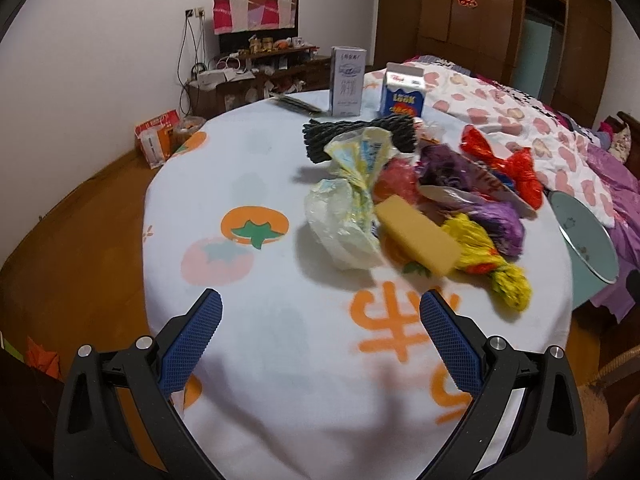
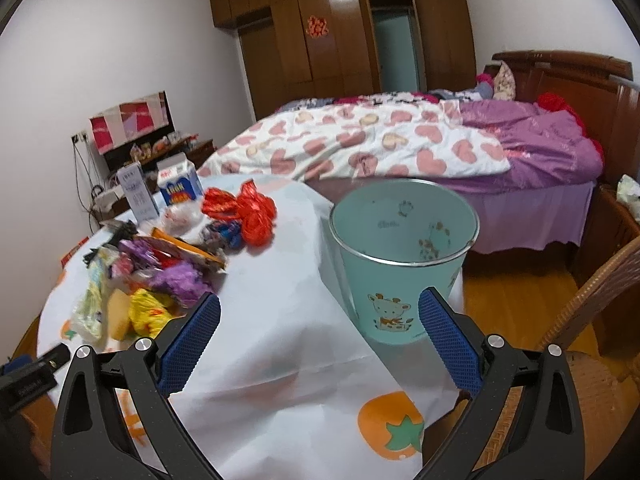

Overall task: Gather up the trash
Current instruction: 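Grasp the red plastic bag with the right gripper while the left gripper grasps the clear plastic bag, then carry both bags over the blue wastebasket and open both grippers to drop them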

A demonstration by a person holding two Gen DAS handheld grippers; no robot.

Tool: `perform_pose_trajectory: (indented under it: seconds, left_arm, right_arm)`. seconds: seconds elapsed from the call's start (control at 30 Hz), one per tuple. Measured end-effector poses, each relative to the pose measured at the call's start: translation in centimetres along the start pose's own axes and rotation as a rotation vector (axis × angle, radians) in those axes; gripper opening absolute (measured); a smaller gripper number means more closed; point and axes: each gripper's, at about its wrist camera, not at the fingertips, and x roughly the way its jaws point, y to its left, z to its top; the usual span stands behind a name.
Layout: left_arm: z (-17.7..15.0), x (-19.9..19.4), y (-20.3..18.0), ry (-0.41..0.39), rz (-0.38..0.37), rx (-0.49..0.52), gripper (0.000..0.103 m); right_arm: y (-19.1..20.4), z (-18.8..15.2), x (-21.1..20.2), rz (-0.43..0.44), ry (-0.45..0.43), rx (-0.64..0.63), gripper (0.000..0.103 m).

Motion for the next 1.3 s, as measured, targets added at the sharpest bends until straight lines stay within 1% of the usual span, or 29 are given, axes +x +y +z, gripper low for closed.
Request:
perform_pose_trajectory:
  seconds: [0.03, 0.07, 0.1, 0.23, 0.3, 0.37, 0.4, 0.47, 0.57, 0.63, 0.7, 0.77, 0.83, 0.87, 0.9, 0.97, 1.03, 1.17, 1.3]
  left_arm:
    - [0.5, 0.6, 0.3, 0.001, -0.001, 0.000, 0.097]
    - [0.9, 1.0, 0.3, 0.001, 0.002, 0.003, 0.097]
    - [1.4, 1.4, 0.5, -0.002, 0.009, 0.006, 0.096]
    - [3.8, 3.0, 1.3, -0.011, 0.008, -0.022, 0.093]
    - [4.9, 3.7, 1.0, -0.015, 0.001, -0.015, 0.088]
    - [5.9, 4.6, 0.6, -0.014, -0.010, -0.006, 0.084]
    - [6.3, 5.3, 0.3, -0.001, -0.019, -0.005, 0.080]
    - [6.9, 6.4, 0.1, 0.019, -0.035, -0.012, 0.076]
    - [7.2, 8.2, 0.1, 0.050, -0.039, -0.012, 0.074]
    - [7.0, 9.2, 0.3, 0.082, -0.053, -0.021, 0.071]
    - [6.9, 10.1, 0.6, 0.112, -0.066, -0.032, 0.062]
    - [6.8, 10.7, 0.8, 0.128, -0.068, -0.038, 0.057]
    - [6.7, 11.2, 1.2, 0.135, -0.073, -0.050, 0.055]
    - [6.6, 11.3, 1.3, 0.130, -0.074, -0.054, 0.049]
    - [6.5, 11.3, 1.2, 0.125, -0.071, -0.051, 0.031]
    - [6.4, 11.4, 1.3, 0.120, -0.065, -0.050, 0.030]
    - [6.4, 11.3, 1.5, 0.110, -0.067, -0.055, 0.030]
    - [6.9, 10.1, 1.9, 0.062, -0.040, -0.059, 0.030]
    - [8.0, 7.7, 2.2, -0.019, -0.021, -0.075, 0.030]
  right_arm:
    - [-0.2, 0.1, 0.5, 0.004, 0.007, 0.000, 0.093]
    - [-0.4, 0.3, 1.1, 0.006, 0.013, -0.001, 0.083]
    - [-0.5, 0.5, 1.8, 0.010, 0.021, -0.003, 0.077]
    - [-0.5, 1.9, 4.4, 0.038, 0.056, 0.001, 0.075]
    - [0.0, 2.9, 5.6, 0.053, 0.057, -0.008, 0.075]
    - [1.1, 4.2, 6.8, 0.070, 0.046, -0.032, 0.072]
    - [1.6, 4.7, 7.3, 0.078, 0.040, -0.044, 0.072]
    - [2.7, 5.7, 8.5, 0.095, 0.035, -0.067, 0.072]
    - [4.0, 6.9, 11.6, 0.127, 0.082, -0.076, 0.072]
    - [4.5, 7.3, 13.3, 0.123, 0.108, -0.072, 0.072]
    - [5.0, 7.3, 15.1, 0.136, 0.146, -0.074, 0.066]
    - [5.3, 7.3, 16.6, 0.152, 0.189, -0.066, 0.064]
    - [5.4, 7.0, 17.8, 0.167, 0.228, -0.057, 0.055]
    - [5.4, 6.8, 18.2, 0.176, 0.239, -0.053, 0.045]
    - [5.4, 6.6, 18.5, 0.187, 0.252, -0.047, 0.035]
    - [4.9, 6.4, 18.7, 0.213, 0.264, -0.020, 0.027]
    - [4.6, 6.5, 18.3, 0.239, 0.252, -0.004, 0.023]
    - [3.9, 7.0, 16.2, 0.259, 0.189, 0.022, 0.022]
    - [3.6, 7.7, 13.6, 0.254, 0.108, 0.010, 0.022]
